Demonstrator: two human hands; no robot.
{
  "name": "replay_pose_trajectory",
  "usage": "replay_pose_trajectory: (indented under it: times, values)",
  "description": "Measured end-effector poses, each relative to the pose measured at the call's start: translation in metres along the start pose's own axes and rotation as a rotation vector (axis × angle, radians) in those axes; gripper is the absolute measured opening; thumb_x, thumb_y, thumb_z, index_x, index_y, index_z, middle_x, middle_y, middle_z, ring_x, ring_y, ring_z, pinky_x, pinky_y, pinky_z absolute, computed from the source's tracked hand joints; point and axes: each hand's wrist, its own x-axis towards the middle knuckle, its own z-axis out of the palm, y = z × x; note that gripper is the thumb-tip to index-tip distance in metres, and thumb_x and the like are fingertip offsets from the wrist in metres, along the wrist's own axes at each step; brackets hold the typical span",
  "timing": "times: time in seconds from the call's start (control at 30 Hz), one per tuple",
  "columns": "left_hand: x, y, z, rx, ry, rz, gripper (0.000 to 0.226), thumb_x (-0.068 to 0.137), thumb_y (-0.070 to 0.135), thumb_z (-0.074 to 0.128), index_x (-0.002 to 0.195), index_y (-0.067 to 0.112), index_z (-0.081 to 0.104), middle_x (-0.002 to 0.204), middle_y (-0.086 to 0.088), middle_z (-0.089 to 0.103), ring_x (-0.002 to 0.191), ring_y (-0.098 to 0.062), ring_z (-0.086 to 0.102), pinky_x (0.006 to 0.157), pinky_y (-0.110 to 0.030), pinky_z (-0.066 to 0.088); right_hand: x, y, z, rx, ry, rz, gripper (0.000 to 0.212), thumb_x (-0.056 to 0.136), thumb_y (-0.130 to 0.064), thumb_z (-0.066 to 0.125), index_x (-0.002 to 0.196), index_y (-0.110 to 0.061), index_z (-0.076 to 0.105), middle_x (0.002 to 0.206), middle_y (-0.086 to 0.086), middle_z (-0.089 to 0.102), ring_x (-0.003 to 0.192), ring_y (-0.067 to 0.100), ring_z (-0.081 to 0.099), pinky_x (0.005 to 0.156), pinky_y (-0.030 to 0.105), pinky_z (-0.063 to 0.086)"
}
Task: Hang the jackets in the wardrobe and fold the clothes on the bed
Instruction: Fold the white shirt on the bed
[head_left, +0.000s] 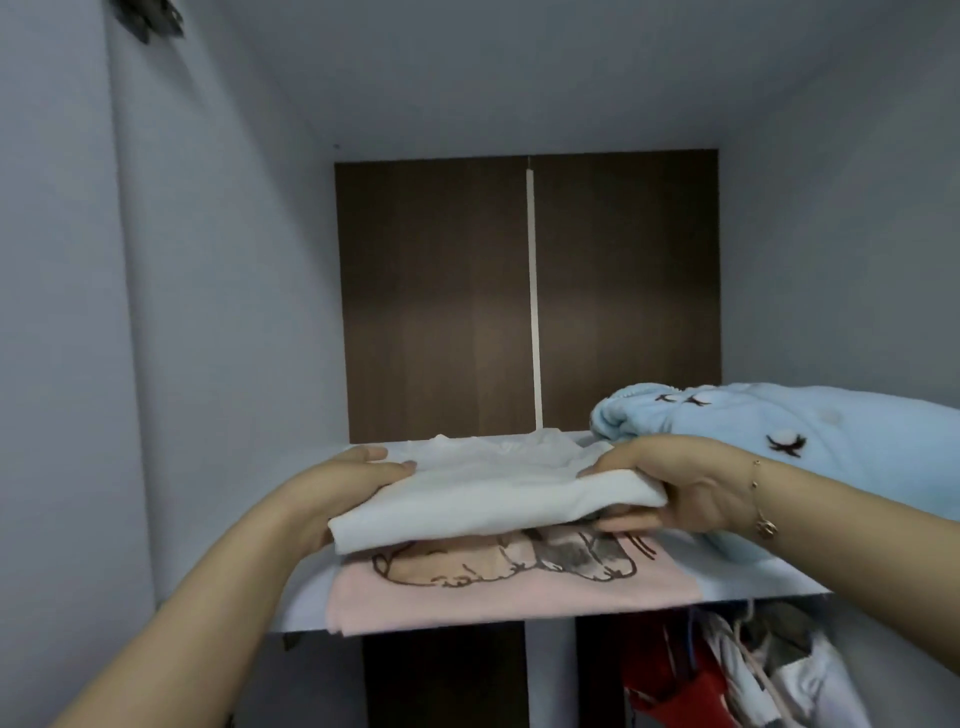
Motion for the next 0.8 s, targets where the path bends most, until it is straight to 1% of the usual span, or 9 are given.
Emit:
replay_pose_trajectory:
  times: [0.07, 0.13, 0.23, 0.33, 0.4, 0.53, 0.6, 0.7, 0.8]
  values:
    - [-0.013, -0.003, 0.002, 0.032, -0.009, 0.0, 0.065, 0.087, 0.037, 0.072, 0.142, 0.021, 0.041, 0.117, -0.008, 0.063, 0.091, -0.02, 0.068, 0.079, -0.032, 0.055, -0.009, 0.008, 0.004, -0.098, 0.009, -0.011, 0.006, 0.087, -0.004, 0.064, 0.091, -0.009, 0.062, 0.061, 0.006, 0.064, 0.044, 0.012, 0.057, 0.033, 0.018, 0.042]
    - [-0.023, -0.013, 0.004, 0.17, 0.0, 0.017, 0.064, 0.085, 0.044, 0.072, 0.14, 0.025, 0.045, 0.12, -0.002, 0.057, 0.095, -0.013, 0.062, 0.071, -0.024, 0.051, -0.013, 0.024, 0.01, -0.198, 0.083, -0.065, 0.024, 0.083, -0.011, 0.074, 0.095, -0.017, 0.054, 0.072, 0.003, 0.061, 0.04, 0.01, 0.052, 0.031, 0.015, 0.034]
    - [-0.035, -0.015, 0.002, 0.203, 0.012, 0.03, 0.06, 0.084, 0.044, 0.072, 0.136, 0.026, 0.048, 0.119, 0.003, 0.054, 0.094, -0.01, 0.058, 0.063, -0.017, 0.047, -0.017, 0.039, 0.014, -0.133, 0.189, -0.117, 0.05, 0.076, -0.016, 0.082, 0.109, -0.023, 0.045, 0.099, 0.001, 0.054, 0.067, 0.016, 0.061, 0.037, 0.019, 0.045]
    - [-0.044, -0.01, 0.002, 0.253, -0.011, 0.01, 0.064, 0.084, 0.051, 0.069, 0.138, 0.033, 0.04, 0.124, 0.0, 0.046, 0.109, -0.019, 0.052, 0.084, -0.025, 0.046, -0.024, 0.035, 0.012, 0.008, 0.127, -0.096, 0.03, 0.079, -0.009, 0.079, 0.096, -0.015, 0.055, 0.1, 0.008, 0.066, 0.072, 0.02, 0.068, 0.052, 0.029, 0.057]
    - [-0.044, -0.01, 0.005, 0.236, 0.009, -0.019, 0.059, 0.087, 0.047, 0.068, 0.138, 0.031, 0.042, 0.124, -0.001, 0.044, 0.109, -0.021, 0.05, 0.086, -0.029, 0.044, -0.026, 0.036, 0.009, 0.12, 0.078, -0.061, 0.022, 0.081, -0.004, 0.075, 0.099, -0.007, 0.064, 0.098, 0.009, 0.071, 0.081, 0.02, 0.068, 0.064, 0.03, 0.06]
    - [-0.035, -0.009, 0.009, 0.201, 0.028, -0.053, 0.056, 0.089, 0.033, 0.071, 0.138, 0.027, 0.045, 0.13, -0.006, 0.049, 0.112, -0.025, 0.053, 0.094, -0.035, 0.048, -0.019, 0.034, 0.01, 0.142, 0.065, -0.038, 0.024, 0.084, 0.003, 0.068, 0.106, -0.001, 0.063, 0.086, 0.012, 0.069, 0.068, 0.021, 0.068, 0.048, 0.027, 0.057]
    - [-0.022, -0.007, 0.009, 0.169, 0.017, -0.067, 0.057, 0.09, 0.025, 0.07, 0.14, 0.023, 0.043, 0.134, -0.009, 0.051, 0.115, -0.027, 0.055, 0.1, -0.039, 0.048, -0.009, 0.028, 0.01, 0.11, 0.059, -0.022, 0.029, 0.084, -0.002, 0.067, 0.111, -0.005, 0.06, 0.087, 0.014, 0.068, 0.067, 0.024, 0.067, 0.053, 0.029, 0.057]
    - [-0.001, 0.0, 0.007, 0.114, -0.069, -0.116, 0.033, 0.091, 0.019, 0.068, 0.118, 0.013, 0.051, 0.116, -0.009, 0.063, 0.106, -0.026, 0.062, 0.097, -0.04, 0.051, 0.012, 0.016, 0.003, 0.089, 0.089, 0.011, 0.038, 0.081, -0.014, 0.071, 0.116, -0.009, 0.058, 0.105, 0.014, 0.067, 0.086, 0.026, 0.064, 0.068, 0.034, 0.057]
    - [0.02, 0.004, 0.004, -0.012, -0.198, -0.183, 0.035, 0.086, 0.033, 0.073, 0.11, 0.009, 0.064, 0.097, -0.011, 0.075, 0.087, -0.026, 0.072, 0.078, -0.037, 0.058, 0.039, 0.005, -0.008, 0.092, 0.064, 0.065, 0.03, 0.082, -0.022, 0.071, 0.107, -0.007, 0.062, 0.089, 0.012, 0.072, 0.08, 0.025, 0.066, 0.069, 0.033, 0.054]
